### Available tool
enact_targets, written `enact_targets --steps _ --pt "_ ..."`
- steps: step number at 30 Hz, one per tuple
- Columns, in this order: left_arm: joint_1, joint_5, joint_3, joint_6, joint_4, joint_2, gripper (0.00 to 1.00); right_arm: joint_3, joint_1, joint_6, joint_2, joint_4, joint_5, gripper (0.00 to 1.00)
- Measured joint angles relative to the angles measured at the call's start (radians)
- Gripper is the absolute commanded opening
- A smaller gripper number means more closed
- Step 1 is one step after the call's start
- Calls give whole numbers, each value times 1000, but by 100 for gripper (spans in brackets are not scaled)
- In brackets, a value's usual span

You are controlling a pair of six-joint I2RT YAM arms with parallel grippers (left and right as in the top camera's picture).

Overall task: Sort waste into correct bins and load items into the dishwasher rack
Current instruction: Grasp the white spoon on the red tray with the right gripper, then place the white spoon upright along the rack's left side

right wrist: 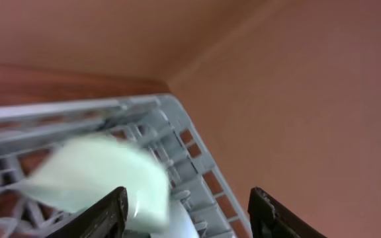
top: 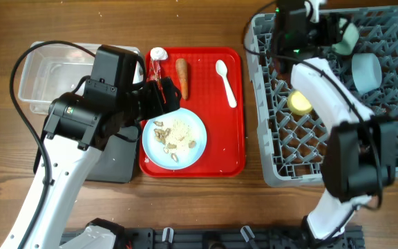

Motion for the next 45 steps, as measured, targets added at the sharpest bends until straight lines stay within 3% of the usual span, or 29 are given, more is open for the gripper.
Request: enact_targets --steps 5,8,11,14,17,23,31,38,41,45 --pt "2 5 0 0 10 -26 100 6 68 83 -89 -258 -127 64" --pt "16 8 -2 0 31 -114 100 3 62 196 -102 -421 -322 64" --pt "44 7 -2 0 56 -220 100 1 59 286 -147 -524 -692 57" --pt "61 -6 -2 0 89 -308 100 1 73 393 -205 -541 -1120 57" --pt "62 -25 -2 0 95 -346 100 2 117 460 -207 -568 -1323 57" --pt "62 -42 -2 0 84 -348 100 2 223 529 -56 -561 -1275 55" --pt "62 -42 -2 0 74 -337 100 2 222 587 154 -448 -1132 55" --pt "62 -42 -2 0 74 -336 100 2 220 601 216 -464 -1096 15" --pt "62 -42 -2 0 74 -336 100 5 220 605 216 -484 -1092 5" --pt "62 -42 -2 0 74 -336 100 18 220 607 216 -546 -1088 4"
